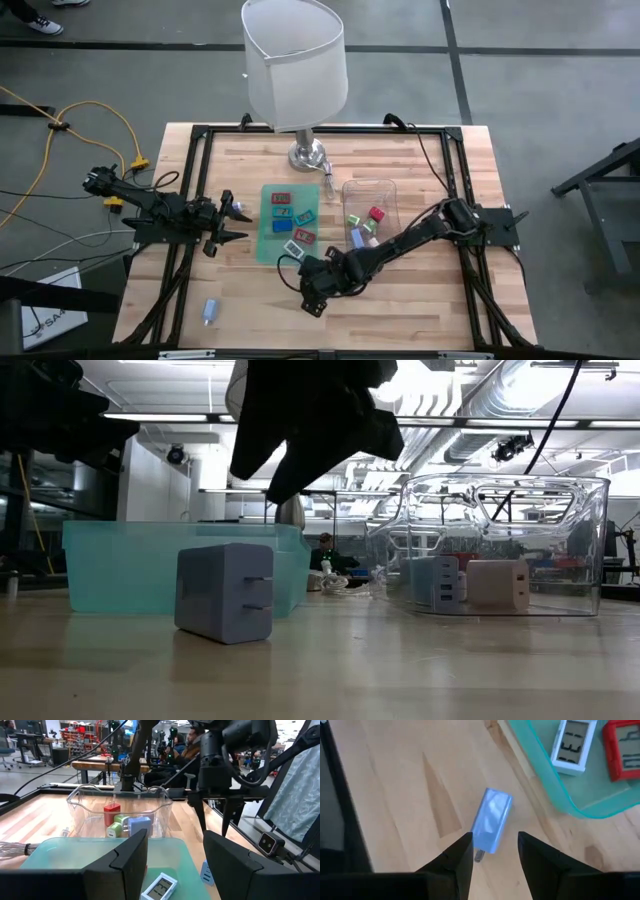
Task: Pick & Place Office items
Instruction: Put the right violet charger adapter into the transparent bin
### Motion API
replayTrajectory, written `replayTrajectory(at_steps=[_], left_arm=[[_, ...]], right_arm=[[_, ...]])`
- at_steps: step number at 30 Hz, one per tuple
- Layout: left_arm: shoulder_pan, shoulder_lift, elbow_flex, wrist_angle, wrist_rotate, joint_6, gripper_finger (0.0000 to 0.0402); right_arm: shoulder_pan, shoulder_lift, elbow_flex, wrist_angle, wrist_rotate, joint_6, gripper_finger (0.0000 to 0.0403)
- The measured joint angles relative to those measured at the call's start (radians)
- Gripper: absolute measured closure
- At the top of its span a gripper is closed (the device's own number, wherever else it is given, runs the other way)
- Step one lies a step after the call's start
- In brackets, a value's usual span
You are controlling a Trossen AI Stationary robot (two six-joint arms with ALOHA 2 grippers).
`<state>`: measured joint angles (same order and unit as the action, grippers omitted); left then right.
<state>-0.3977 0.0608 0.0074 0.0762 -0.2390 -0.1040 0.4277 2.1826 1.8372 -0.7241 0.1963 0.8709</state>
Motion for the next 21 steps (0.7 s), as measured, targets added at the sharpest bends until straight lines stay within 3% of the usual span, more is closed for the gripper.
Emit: replayTrajectory(at_steps=[8, 21], left_arm=[[0.000, 0.000, 0.000, 0.000, 0.000, 0.000, 0.0216], [0.000, 0.000, 0.000, 0.000, 0.000, 0.000, 0.0216]], right_arm=[[0.075, 0.000, -0.037, 0.013, 0.193, 0.054, 0.0260], [0.143, 0.068, -0.041, 0.163, 0.310, 0.099, 0.0247]])
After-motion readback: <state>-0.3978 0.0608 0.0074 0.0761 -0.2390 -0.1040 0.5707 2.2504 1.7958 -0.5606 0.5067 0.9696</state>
